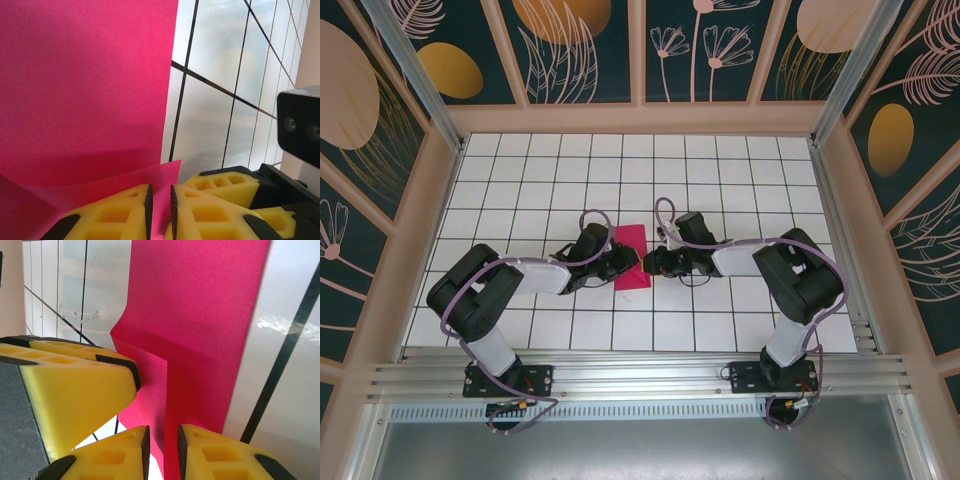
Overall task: Fold a paper plane with a square sheet of paper (pick it up from the middle)
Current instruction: Fold the triangle a second time at the center of the table.
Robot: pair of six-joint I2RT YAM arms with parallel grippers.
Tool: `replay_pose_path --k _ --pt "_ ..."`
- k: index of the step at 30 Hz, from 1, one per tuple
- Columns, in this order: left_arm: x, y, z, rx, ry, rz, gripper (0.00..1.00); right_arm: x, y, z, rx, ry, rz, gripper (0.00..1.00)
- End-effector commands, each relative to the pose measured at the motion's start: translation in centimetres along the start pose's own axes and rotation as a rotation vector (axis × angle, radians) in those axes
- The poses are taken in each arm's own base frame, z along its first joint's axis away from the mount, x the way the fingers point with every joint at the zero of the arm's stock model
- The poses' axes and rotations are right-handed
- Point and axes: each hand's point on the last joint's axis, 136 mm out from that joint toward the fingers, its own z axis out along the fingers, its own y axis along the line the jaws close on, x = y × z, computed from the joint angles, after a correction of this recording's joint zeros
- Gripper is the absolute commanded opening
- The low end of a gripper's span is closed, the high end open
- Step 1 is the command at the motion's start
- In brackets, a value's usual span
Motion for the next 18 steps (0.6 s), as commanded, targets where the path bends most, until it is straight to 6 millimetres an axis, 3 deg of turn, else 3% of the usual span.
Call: replay_pose_path --k 1,4,11,18 --pt "-0.4 -0.8 0.2 0.016 -0.011 0.026 0.2 0.2 1.0 -0.3 -0.048 0.013 -0.045 0.25" --pt "-0.4 -1.0 0.2 0.021 -0.011 0.026 0.2 0.4 0.9 0.0 -0.046 0.026 -0.049 0.23" --pt "-0.4 -1.2 0.2 0.032 -0.008 0.027 0.2 -0.2 0.0 0.1 0.006 0.003 -0.045 0.05" --pt "-0.3 -2.3 -0.6 0.071 -0.009 0.038 0.24 -1.0 -0.3 0.0 0.019 -0.024 -0.03 0.03"
